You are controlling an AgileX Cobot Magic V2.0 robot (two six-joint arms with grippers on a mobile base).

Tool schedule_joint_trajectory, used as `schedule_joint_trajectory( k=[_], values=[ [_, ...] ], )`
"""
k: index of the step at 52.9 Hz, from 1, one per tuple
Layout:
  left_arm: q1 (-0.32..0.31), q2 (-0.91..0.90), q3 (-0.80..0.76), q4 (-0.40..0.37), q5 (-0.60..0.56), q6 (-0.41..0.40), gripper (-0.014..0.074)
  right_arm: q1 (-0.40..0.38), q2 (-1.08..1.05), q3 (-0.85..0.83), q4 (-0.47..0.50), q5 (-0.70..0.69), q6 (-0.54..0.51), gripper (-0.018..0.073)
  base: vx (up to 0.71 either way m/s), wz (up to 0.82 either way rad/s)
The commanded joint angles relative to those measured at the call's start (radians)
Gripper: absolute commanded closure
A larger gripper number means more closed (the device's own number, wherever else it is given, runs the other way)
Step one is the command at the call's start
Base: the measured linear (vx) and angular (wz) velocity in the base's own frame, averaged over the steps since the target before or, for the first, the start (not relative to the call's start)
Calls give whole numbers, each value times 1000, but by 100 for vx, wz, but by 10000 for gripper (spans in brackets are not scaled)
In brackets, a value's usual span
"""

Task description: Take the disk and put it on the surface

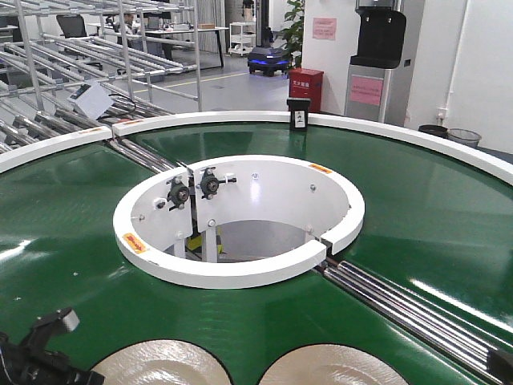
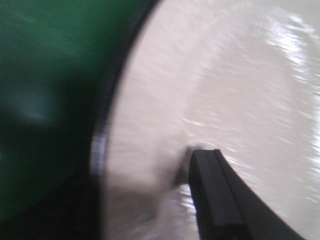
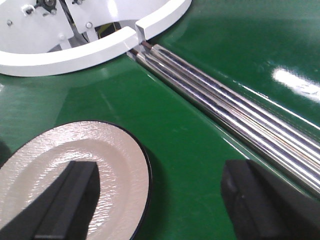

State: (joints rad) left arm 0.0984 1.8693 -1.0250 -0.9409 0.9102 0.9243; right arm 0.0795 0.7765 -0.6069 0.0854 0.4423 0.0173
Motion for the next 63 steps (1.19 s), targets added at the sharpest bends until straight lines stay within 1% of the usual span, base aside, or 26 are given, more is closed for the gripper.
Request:
schedule_joint_trajectory(
  k=[1, 6, 13, 17, 22, 27, 30, 34, 36, 39, 41, 42, 43, 44, 45, 46, 47, 48, 49, 50, 51, 54, 55, 58, 63],
  values=[
    [-19, -33, -19, -70, 104, 6, 265, 0, 10, -33, -8, -84, -7, -6, 0, 0],
    [-19, -34, -21, -98, 135, 5, 377, 0, 15, -32, -7, -81, -7, -6, 0, 0],
    [-9, -49, -23, -119, 201, 4, 602, 0, 31, -32, 10, -72, 10, -5, 0, 0],
    [7, -75, -23, -121, 212, -22, 606, 0, 53, -48, 25, -30, 54, -5, 0, 0],
    [50, -134, -23, -140, 209, -73, 605, -1, 126, -96, 24, 58, 147, -5, 0, 0],
    [102, -200, -23, -168, 199, -103, 603, -7, 234, -125, -17, 93, 171, -5, 0, 0],
    [135, -242, -23, -179, 187, -121, 603, -38, 307, -140, -4, 113, 175, -5, 0, 0],
    [174, -290, -23, -188, 181, -151, 602, -105, 396, -154, 73, 122, 156, -5, 0, 0],
    [191, -311, -23, -190, 182, -163, 602, -141, 435, -155, 130, 119, 123, -5, 0, 0],
    [211, -345, -23, -189, 182, -181, 602, -195, 502, -155, 256, 121, -4, -5, 0, 0],
    [213, -363, -23, -189, 182, -192, 601, -227, 540, -155, 371, 129, -131, -5, 0, 0],
    [213, -369, -23, -189, 182, -197, 601, -236, 553, -155, 413, 133, -178, -5, 0, 0],
    [213, -378, -23, -189, 182, -203, 601, -247, 571, -155, 477, 141, -252, -5, 0, 0],
    [213, -386, -23, -189, 183, -209, 601, -255, 588, -155, 544, 150, -302, -5, 0, 0],
    [213, -393, -23, -189, 185, -209, 601, -260, 600, -155, 589, 157, -377, -5, 0, 0],
    [211, -398, -23, -190, 187, -209, 601, -264, 616, -155, 654, 169, -427, -5, 0, 0],
    [210, -405, -23, -190, 189, -209, 601, -268, 627, -155, 717, 182, -501, -5, 0, 0],
    [209, -409, -22, -190, 189, -209, 601, -269, 643, -155, 758, 191, -548, -5, 0, 0],
    [209, -416, -22, -190, 189, -209, 601, -269, 659, -155, 836, 207, -633, -5, 0, 0],
    [209, -421, -22, -190, 189, -209, 601, -269, 670, -155, 872, 215, -672, -5, 0, 0],
    [209, -426, -22, -190, 189, -209, 601, -268, 694, -155, 937, 228, -766, -5, 0, 0],
    [209, -431, -22, -190, 187, -209, 601, -262, 732, -155, 1058, 252, -886, -5, 0, 0],
    [209, -432, -22, -190, 187, -209, 601, -259, 747, -155, 1087, 254, -915, -5, 0, 0],
    [209, -432, -22, -193, 189, -209, 601, -250, 784, -155, 1125, 250, -958, -5, 0, 0],
    [209, -433, -22, -223, 206, -215, 601, -240, 849, -155, 1148, 252, -976, -5, 0, 0]
  ],
)
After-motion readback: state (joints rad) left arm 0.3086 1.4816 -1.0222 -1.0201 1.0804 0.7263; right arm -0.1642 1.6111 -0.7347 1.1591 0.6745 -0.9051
